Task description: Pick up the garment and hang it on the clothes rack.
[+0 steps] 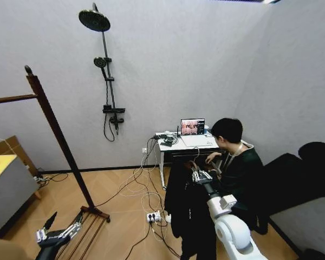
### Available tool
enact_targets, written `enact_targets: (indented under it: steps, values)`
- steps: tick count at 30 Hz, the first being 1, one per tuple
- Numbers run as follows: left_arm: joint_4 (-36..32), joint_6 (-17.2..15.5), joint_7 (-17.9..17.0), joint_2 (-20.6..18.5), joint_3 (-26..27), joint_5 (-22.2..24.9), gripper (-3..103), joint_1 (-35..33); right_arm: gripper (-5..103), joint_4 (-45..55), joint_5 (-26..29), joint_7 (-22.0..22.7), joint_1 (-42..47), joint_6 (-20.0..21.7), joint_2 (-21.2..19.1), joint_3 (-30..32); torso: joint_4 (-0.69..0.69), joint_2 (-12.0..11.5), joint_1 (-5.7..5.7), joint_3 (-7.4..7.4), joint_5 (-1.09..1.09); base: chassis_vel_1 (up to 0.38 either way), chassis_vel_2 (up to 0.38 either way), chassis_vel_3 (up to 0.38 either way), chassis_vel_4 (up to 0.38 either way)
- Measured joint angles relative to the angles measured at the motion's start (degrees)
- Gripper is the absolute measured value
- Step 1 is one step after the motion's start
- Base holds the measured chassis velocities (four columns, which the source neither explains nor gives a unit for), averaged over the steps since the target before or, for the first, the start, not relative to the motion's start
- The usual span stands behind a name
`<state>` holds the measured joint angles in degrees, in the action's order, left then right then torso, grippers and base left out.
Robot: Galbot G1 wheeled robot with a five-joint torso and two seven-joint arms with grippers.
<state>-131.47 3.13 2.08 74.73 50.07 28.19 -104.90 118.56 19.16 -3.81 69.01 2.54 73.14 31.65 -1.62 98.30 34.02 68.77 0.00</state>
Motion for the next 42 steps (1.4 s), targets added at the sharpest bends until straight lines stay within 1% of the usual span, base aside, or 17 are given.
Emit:
enact_targets:
  steps: [4, 6, 9, 17, 28, 34, 42]
  values:
    - [0.0, 0.0, 0.0, 0.0, 0.0, 0.0, 100, 0.0, 9, 0.1, 0.0, -0.6, 0.0, 0.0, -0.2, -0.1, 0.00, 0.0, -0.01, -0.01, 0.00, -0.104, 0.110, 0.117, -0.107]
    - [0.0, 0.0, 0.0, 0.0, 0.0, 0.0, 100, 0.0, 9, 0.2, 0.0, -0.6, 0.2, -0.3, -0.3, -0.7, 0.02, 0.0, -0.02, 0.00, 0.01, -0.092, 0.120, 0.109, -0.116]
    - [0.0, 0.0, 0.0, 0.0, 0.0, 0.0, 100, 0.0, 9, 0.1, -0.2, -0.6, 0.1, -0.4, -0.3, -0.9, 0.00, 0.0, 0.00, 0.00, 0.00, -0.093, 0.117, 0.086, -0.102]
    - [0.0, 0.0, 0.0, 0.0, 0.0, 0.0, 100, 0.0, 9, -5.0, 0.1, -1.9, -5.5, -1.8, -2.4, -2.6, 0.00, 0.0, -0.05, -0.01, 0.00, -0.033, 0.018, 0.024, -0.027]
    - [0.0, 0.0, 0.0, 0.0, 0.0, 0.0, 100, 0.0, 9, -6.5, 0.6, -2.4, -8.2, -2.7, -1.9, -5.7, 0.00, 0.0, -0.03, 0.00, 0.00, 0.036, 0.034, 0.033, 0.031]
    - [0.0, 0.0, 0.0, 0.0, 0.0, 0.0, 100, 0.0, 9, -6.0, 1.4, -2.3, -8.5, -2.6, -2.3, -5.8, 0.00, 0.0, -0.03, 0.00, 0.00, 0.071, 0.079, 0.092, 0.059]
    - [0.0, 0.0, 0.0, 0.0, 0.0, 0.0, 100, 0.0, 9, -1.7, 1.5, -1.8, -7.6, -1.4, -3.0, -4.9, 0.01, 0.0, -0.02, 0.00, 0.00, 0.121, 0.111, 0.113, 0.104]
